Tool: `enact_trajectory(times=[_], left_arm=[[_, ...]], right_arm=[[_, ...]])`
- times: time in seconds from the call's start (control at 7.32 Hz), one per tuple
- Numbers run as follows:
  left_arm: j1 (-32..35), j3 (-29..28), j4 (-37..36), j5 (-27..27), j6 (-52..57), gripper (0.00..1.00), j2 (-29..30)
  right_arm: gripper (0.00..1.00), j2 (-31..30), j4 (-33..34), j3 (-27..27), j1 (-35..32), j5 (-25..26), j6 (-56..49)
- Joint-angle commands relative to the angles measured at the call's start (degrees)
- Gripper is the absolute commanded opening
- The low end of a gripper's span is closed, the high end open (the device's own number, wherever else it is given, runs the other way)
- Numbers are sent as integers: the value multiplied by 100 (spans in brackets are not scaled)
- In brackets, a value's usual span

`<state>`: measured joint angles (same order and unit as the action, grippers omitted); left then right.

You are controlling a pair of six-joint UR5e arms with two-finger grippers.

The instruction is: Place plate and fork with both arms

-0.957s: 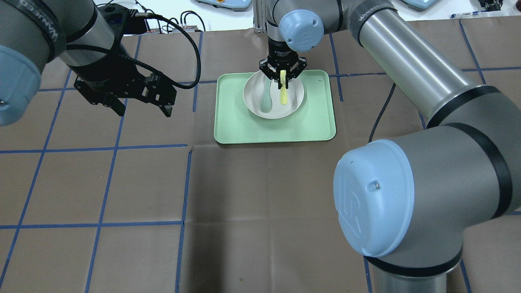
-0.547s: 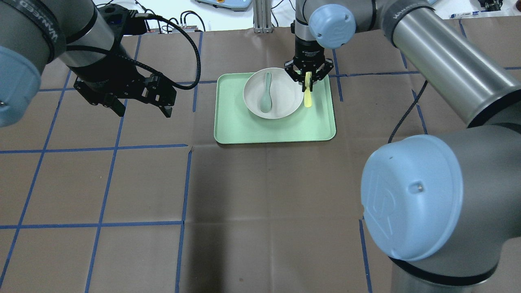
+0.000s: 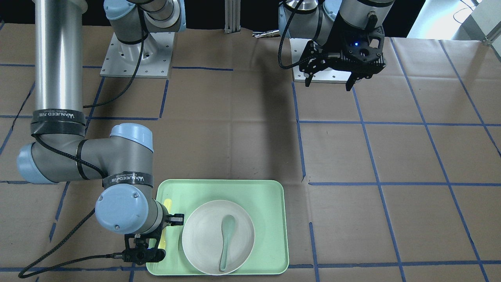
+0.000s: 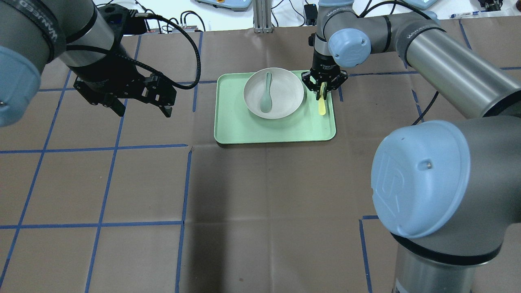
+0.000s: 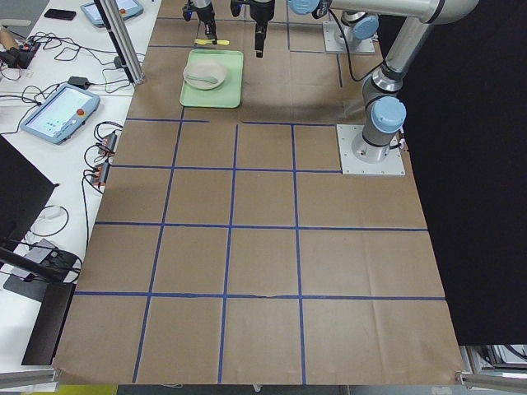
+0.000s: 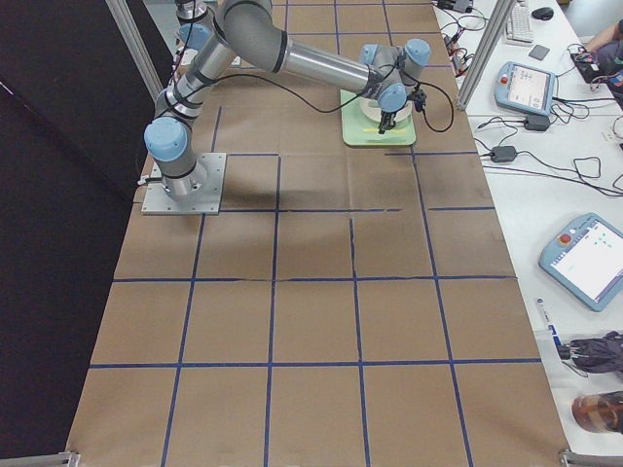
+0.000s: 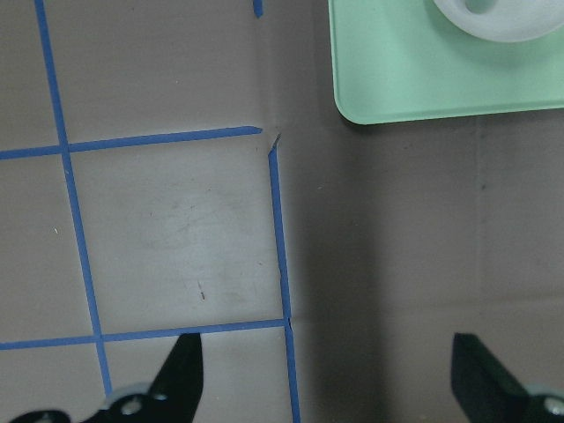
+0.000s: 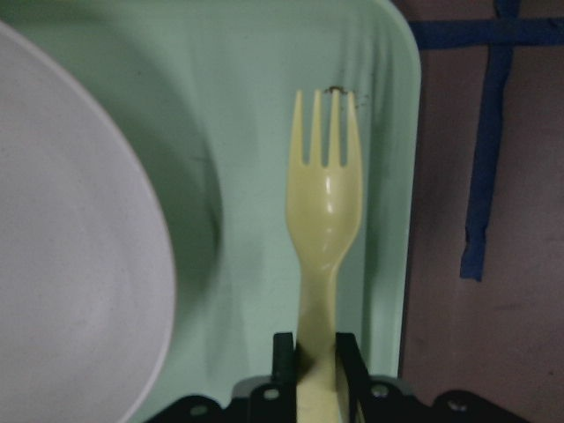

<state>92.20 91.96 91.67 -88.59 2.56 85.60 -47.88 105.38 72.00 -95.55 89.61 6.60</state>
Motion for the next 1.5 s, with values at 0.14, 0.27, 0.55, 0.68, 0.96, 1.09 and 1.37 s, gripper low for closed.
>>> enact_trajectory(times=[0.14,0.27,0.55,0.68,0.96,1.09,1.37], left_arm=[[0,6,0,17,8,100,0],[0,6,0,26,8,100,0],[0,6,0,26,8,100,0],[0,6,0,35,8,100,0],[0,6,0,35,-1,100,0],[0,-2,0,35,-1,100,9],[9,6,0,43,-1,100,9]], right_arm=[[57,95,88,25,-8,13,8],[100,51,53,-19,-8,13,51],[100,-106,36,-72,18,-5,43],[100,-307,27,24,36,4,8],[100,-869,-419,86,88,4,-106],[100,-1263,-752,243,106,13,-350],[100,-2133,-825,804,342,4,-423]])
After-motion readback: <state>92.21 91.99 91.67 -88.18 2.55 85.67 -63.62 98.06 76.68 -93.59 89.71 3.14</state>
